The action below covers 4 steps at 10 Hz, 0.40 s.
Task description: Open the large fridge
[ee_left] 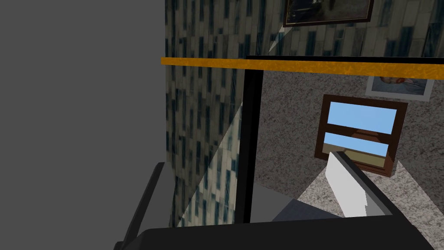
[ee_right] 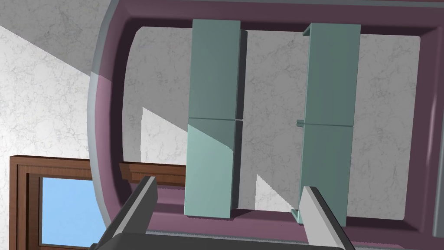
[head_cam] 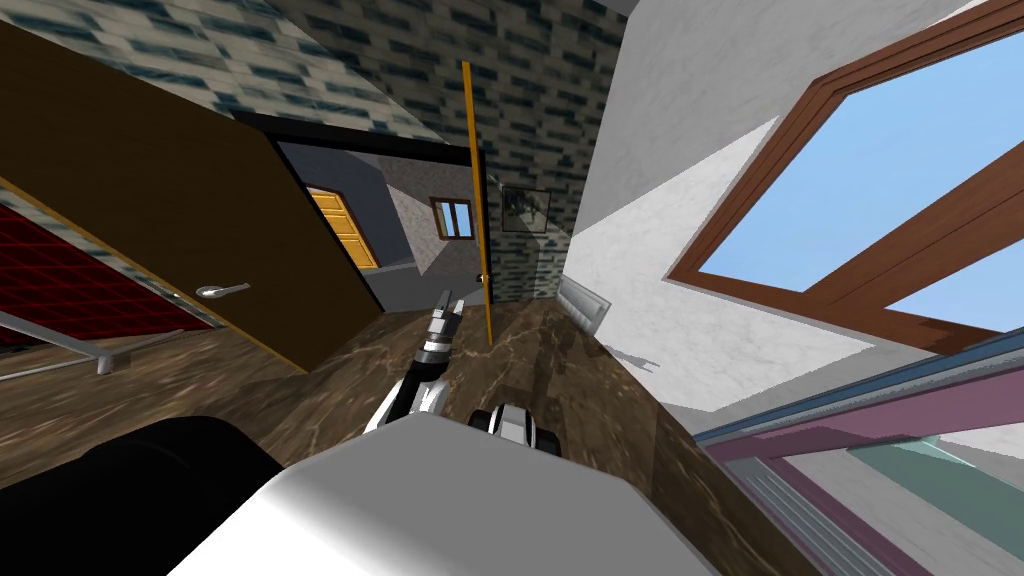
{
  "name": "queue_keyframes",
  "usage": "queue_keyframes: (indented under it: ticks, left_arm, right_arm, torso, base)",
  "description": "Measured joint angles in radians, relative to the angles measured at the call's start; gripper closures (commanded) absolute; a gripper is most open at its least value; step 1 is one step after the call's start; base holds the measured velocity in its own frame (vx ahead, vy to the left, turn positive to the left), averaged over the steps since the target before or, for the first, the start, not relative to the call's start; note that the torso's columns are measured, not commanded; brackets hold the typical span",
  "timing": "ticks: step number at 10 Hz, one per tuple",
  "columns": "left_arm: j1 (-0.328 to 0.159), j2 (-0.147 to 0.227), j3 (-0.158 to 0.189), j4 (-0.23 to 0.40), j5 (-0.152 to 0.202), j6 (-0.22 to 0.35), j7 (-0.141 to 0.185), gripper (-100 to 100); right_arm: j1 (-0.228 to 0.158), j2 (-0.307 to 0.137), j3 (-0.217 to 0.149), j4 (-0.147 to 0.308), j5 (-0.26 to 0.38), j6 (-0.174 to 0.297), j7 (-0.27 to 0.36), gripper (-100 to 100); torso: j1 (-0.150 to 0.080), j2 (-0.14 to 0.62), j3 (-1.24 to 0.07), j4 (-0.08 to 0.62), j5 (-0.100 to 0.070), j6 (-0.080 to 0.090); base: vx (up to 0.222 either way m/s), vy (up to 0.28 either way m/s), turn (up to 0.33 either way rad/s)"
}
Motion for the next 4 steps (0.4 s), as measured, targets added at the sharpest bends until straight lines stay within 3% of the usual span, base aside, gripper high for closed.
queue_keyframes:
  ticks: [4]
  left_arm:
    - [0.000,0.000,0.000,0.000,0.000,0.000,0.000,0]
  right_arm:
    - [0.000,0.000,0.000,0.000,0.000,0.000,0.000,0]
  torso:
    - [0.000,-0.002,-0.001,0.000,0.000,0.000]
  base:
    - [0.000,0.000,0.000]
